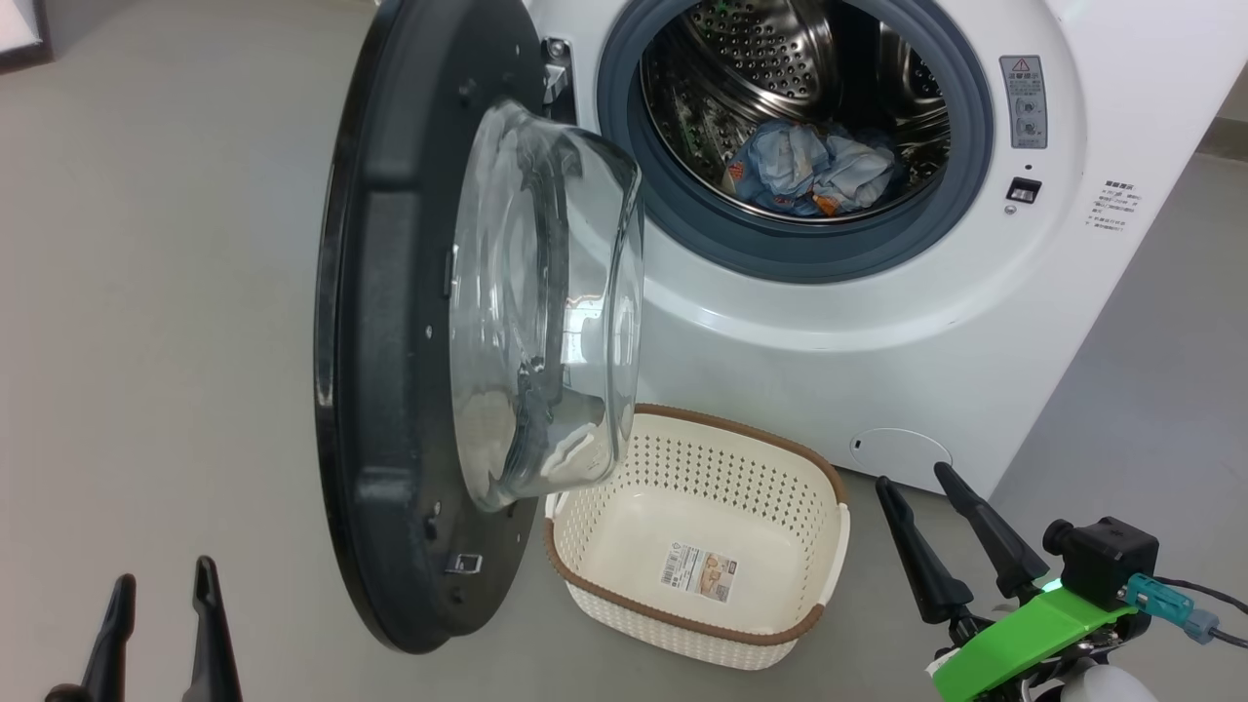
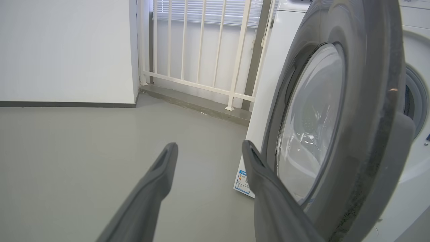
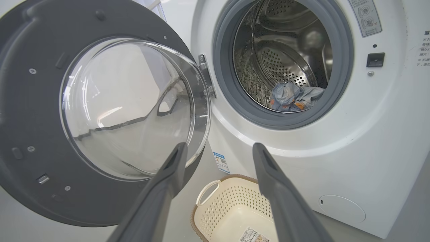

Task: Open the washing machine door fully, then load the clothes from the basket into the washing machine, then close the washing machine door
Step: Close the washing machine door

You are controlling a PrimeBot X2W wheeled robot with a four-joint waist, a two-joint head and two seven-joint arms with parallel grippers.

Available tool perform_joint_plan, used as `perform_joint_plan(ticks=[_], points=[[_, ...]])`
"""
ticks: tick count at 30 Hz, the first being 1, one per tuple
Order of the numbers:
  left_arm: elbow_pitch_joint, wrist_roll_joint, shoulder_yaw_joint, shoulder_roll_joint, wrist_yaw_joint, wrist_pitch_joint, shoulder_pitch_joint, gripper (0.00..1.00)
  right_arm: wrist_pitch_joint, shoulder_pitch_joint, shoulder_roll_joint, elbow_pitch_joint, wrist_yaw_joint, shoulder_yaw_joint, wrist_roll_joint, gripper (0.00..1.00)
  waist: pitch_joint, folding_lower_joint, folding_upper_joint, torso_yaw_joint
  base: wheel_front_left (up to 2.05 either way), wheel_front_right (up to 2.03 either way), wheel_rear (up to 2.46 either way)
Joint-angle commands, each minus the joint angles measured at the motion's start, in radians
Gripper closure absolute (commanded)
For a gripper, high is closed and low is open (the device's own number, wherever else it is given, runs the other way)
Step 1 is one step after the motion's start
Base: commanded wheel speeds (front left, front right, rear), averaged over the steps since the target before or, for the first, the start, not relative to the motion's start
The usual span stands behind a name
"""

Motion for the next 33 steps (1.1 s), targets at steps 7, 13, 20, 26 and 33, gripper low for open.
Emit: perform_joint_plan(ticks=[7, 13, 20, 26, 33], points=[[-0.016, 0.028, 0.042, 0.000, -0.009, -0.012, -0.018, 0.00, -0.005, 0.002, -0.011, -0.021, 0.002, 0.017, -0.012, 0.00, -0.001, 0.0000, 0.0000, 0.001, 0.00, 0.00, 0.00], [-0.015, 0.037, 0.046, -0.005, -0.013, -0.012, -0.020, 0.00, -0.005, 0.001, -0.011, -0.019, 0.002, 0.018, -0.012, 0.00, 0.000, 0.0000, 0.0000, 0.001, 0.00, 0.00, 0.00], [-0.009, 0.042, 0.048, -0.009, -0.016, -0.012, -0.025, 0.00, -0.005, 0.002, -0.011, -0.019, 0.002, 0.016, -0.012, 0.00, 0.003, 0.0000, 0.0000, 0.001, 0.00, 0.00, 0.00], [-0.007, 0.043, 0.051, -0.011, -0.018, -0.012, -0.029, 0.00, -0.005, 0.000, -0.011, -0.021, 0.002, 0.014, -0.011, 0.00, 0.009, 0.0000, 0.0000, 0.000, 0.00, 0.00, 0.00], [-0.001, 0.045, 0.052, -0.011, -0.019, -0.012, -0.038, 0.00, -0.005, -0.002, -0.008, -0.022, 0.002, 0.010, -0.013, 0.00, 0.015, 0.0000, 0.0000, 0.000, 0.00, 0.00, 0.00]])
